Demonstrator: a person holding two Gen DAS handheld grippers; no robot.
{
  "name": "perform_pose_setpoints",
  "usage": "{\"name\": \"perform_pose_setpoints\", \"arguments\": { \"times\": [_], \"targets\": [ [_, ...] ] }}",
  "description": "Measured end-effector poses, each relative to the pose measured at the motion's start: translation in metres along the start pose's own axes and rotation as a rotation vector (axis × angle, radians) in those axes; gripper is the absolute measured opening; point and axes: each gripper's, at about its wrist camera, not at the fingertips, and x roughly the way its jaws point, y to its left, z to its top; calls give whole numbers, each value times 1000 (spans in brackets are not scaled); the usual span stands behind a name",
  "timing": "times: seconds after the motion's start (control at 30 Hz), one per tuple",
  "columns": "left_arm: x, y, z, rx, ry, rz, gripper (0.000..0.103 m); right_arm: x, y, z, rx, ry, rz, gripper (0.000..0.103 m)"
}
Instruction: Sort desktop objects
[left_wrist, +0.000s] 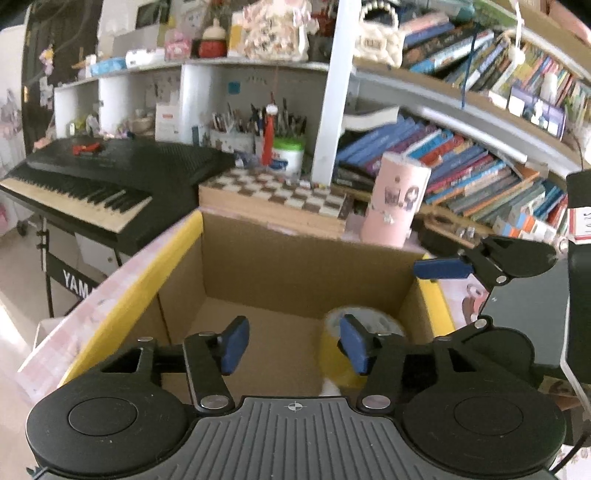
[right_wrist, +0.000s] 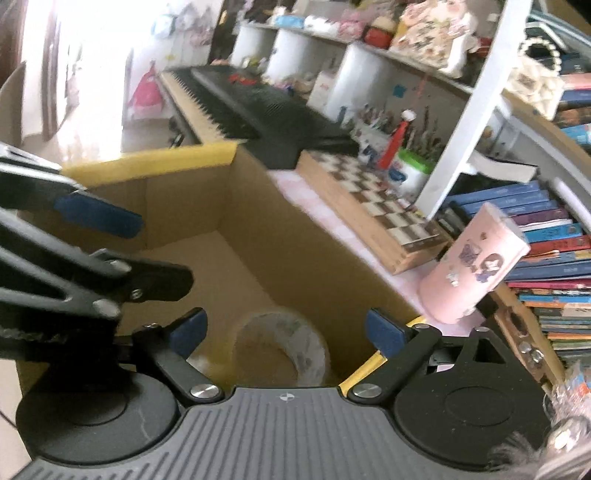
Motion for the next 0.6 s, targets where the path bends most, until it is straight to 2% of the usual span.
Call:
{"name": "perform_pose_setpoints", "arguments": {
  "times": [0.07,0.4,0.6],
  "targets": [
    [-8,0,2,-11,-28,-5,64,-6,-4,2,26,-17,-17,94],
    [-46,-2,6,-30,-123,-31,66,-46,-16,-1,184,-96,-96,93],
    [-70,-1,4,-15,-174,-15,73,-76,-25,-10,304,-144,-128,93]
  ]
}}
